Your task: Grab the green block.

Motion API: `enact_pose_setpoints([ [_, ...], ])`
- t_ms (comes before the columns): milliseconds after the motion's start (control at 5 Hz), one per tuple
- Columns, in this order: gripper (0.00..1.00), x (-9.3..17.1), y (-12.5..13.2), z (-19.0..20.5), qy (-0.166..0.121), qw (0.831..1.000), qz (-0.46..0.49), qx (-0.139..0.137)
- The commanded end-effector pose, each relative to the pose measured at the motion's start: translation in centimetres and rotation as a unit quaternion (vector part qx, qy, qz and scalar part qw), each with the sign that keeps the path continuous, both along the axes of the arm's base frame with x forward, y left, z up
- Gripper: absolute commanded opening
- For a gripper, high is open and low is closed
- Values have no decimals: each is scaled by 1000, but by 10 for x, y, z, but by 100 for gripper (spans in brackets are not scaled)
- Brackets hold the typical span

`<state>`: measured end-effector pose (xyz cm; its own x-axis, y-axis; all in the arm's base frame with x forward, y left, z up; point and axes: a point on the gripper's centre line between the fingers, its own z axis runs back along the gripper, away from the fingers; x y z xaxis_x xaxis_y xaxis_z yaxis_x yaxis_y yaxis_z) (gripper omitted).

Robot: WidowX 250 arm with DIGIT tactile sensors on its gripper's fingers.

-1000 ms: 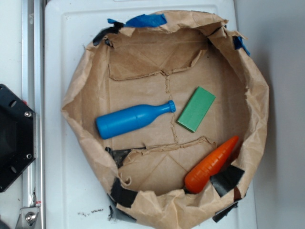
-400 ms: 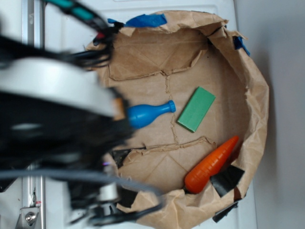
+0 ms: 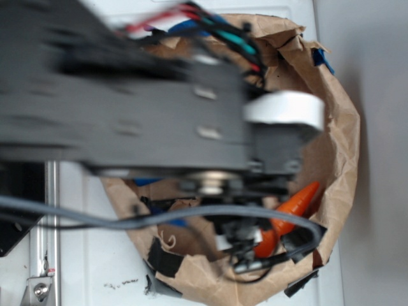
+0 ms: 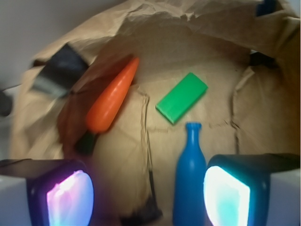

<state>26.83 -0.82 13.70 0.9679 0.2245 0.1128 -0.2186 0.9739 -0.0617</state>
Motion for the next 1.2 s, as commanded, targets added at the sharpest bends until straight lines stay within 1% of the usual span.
enact_pose_setpoints([
  [0, 100, 19, 30, -21, -62, 994, 89, 12],
  [200, 100, 27, 44, -37, -62, 990, 123, 12],
  [400, 100, 39, 54, -49, -58, 988, 144, 17],
  [600, 100, 53, 58, -57, -56, 985, 160, 18],
  [800, 100, 57, 57, -62, -72, 980, 182, 20],
  [1000, 100, 54, 58, -79, -65, 980, 186, 29],
])
